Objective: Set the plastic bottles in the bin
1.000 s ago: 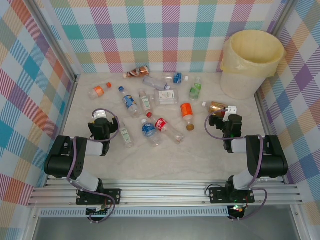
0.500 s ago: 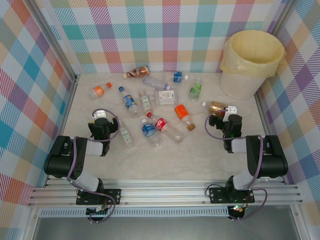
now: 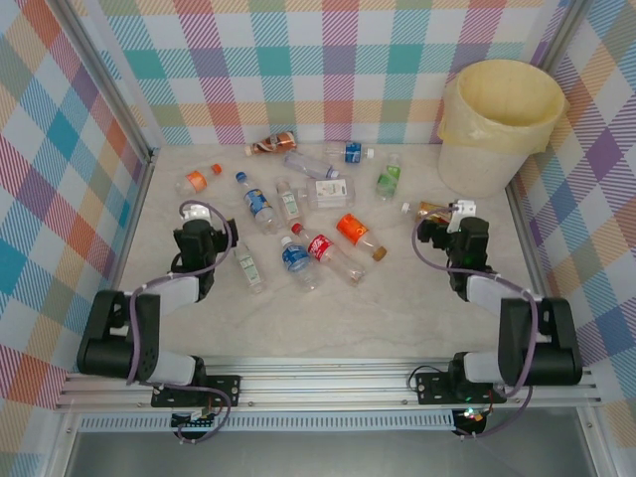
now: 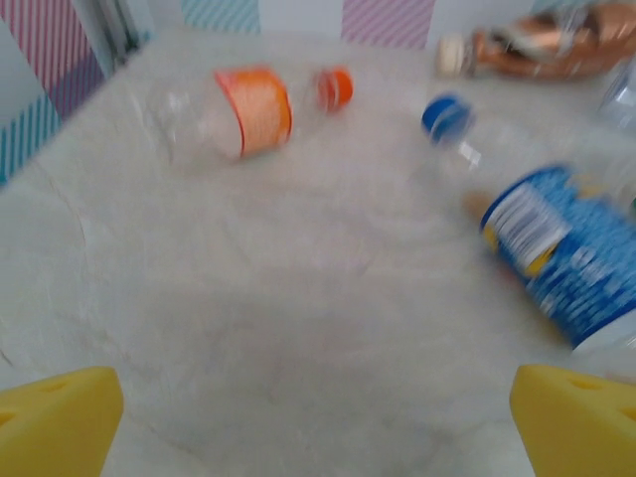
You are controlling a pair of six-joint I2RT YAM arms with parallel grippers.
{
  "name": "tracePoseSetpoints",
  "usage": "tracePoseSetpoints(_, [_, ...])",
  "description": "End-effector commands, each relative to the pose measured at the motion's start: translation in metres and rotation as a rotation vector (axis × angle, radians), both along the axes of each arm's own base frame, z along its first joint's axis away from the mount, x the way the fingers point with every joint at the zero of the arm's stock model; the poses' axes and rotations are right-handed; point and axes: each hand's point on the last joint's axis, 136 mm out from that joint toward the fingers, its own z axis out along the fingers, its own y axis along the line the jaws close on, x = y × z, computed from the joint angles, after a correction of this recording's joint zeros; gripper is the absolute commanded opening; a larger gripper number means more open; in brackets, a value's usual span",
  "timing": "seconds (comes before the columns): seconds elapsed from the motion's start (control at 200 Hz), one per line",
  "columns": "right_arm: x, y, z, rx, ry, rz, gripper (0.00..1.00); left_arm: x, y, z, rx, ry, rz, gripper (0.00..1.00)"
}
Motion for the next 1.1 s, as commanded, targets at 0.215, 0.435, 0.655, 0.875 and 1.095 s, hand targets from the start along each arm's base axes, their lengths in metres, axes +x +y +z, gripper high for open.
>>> tracePoseSetpoints(0.215, [-0.032, 0.047, 0.024, 0.323, 0.196, 0.142, 1.00, -0.031, 0.008, 0.044, -0.234, -0.024, 0.144, 1.00])
tracePoseSetpoints(0.435, [-0.058, 0.104, 0.019, 0.435, 0.353, 0.381, 1.00, -0.052, 0.000, 0.051, -0.488, -0.036, 0.197, 1.00])
tracePoseSetpoints(0.655, [-0.055, 0.156, 0.007, 0.354, 0.456, 0.582, 1.00, -0.059, -0.010, 0.044, -0.652, -0.012, 0.219, 1.00])
tracePoseSetpoints(0.875, [-0.016, 0.179, -0.024, 0.207, 0.617, 0.532, 0.98, -0.056, -0.015, 0.040, -0.670, 0.018, 0.212, 1.00])
tracePoseSetpoints(1.095, [-0.001, 0.210, -0.056, 0.059, 0.740, 0.563, 0.93, -0.056, -0.013, 0.033, -0.656, 0.053, 0.233, 1.00])
